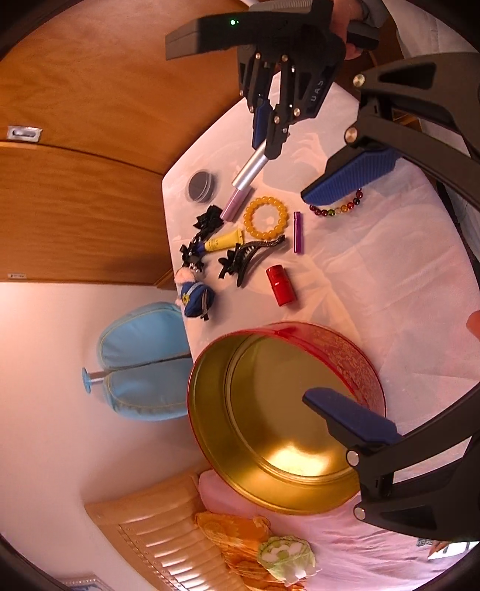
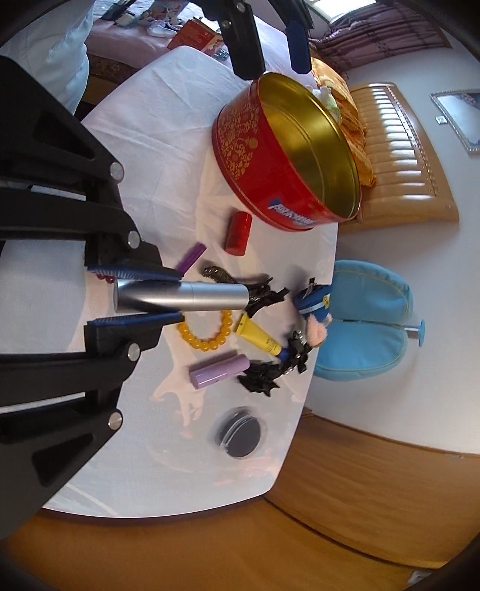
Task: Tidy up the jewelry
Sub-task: 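Carry the silver cylinder into the red tin and open the right gripper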
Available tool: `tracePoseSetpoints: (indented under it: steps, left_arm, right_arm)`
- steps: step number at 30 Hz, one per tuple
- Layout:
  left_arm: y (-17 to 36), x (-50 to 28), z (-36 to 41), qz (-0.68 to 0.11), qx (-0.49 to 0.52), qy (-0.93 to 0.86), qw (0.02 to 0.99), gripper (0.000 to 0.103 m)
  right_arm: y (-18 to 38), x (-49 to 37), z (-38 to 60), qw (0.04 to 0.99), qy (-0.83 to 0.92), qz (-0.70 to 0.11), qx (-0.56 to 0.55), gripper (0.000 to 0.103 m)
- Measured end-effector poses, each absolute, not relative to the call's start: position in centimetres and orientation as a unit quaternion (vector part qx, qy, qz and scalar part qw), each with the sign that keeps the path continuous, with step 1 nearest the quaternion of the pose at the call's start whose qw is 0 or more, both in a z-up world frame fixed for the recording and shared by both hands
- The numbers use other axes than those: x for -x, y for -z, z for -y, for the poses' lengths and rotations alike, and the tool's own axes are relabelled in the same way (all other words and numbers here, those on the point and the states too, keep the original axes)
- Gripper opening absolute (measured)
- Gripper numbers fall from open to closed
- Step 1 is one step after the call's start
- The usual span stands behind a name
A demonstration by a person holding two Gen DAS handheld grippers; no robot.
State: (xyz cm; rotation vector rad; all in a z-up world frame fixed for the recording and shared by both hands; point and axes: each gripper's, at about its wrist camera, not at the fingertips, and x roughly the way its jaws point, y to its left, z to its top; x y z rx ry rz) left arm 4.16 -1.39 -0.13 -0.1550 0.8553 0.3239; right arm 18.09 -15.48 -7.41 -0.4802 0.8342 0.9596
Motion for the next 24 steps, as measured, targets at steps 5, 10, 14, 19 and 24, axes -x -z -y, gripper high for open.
tracePoseSetpoints:
  steps: [5, 10, 14, 19, 24]
  left_arm:
    - [-0.9, -1.4, -1.2, -0.393, 0.065, -0.209, 0.893, 0.096]
    - [-1.0, 0.7, -7.4, -0.388, 0.063, -0.249, 0.885, 0.096]
    - [-1.2, 3.2, -13.4, -0.377, 0.069, -0.267, 0.884, 0.096]
    - [0.5, 5.8, -20.0, -0.392, 0.088, -0.277, 0.873, 0.096]
    - [2.4, 7.2, -23.4, -0.401, 0.104, -0.256, 0.873, 0.096]
  right_arm:
    - [4.7, -15.9, 11.3, 0.755, -0.506, -0.344, 0.237, 0.018]
    - [3.2, -12.9, 3.9, 0.736, -0.542, -0.321, 0.248, 0.018]
    - [3.5, -10.7, -3.1, 0.717, -0.555, -0.328, 0.266, 0.018]
    - [6.4, -8.9, -11.2, 0.696, -0.54, -0.366, 0.301, 0.018]
    - [10.5, -8.1, -16.9, 0.666, -0.5, -0.421, 0.358, 0.018]
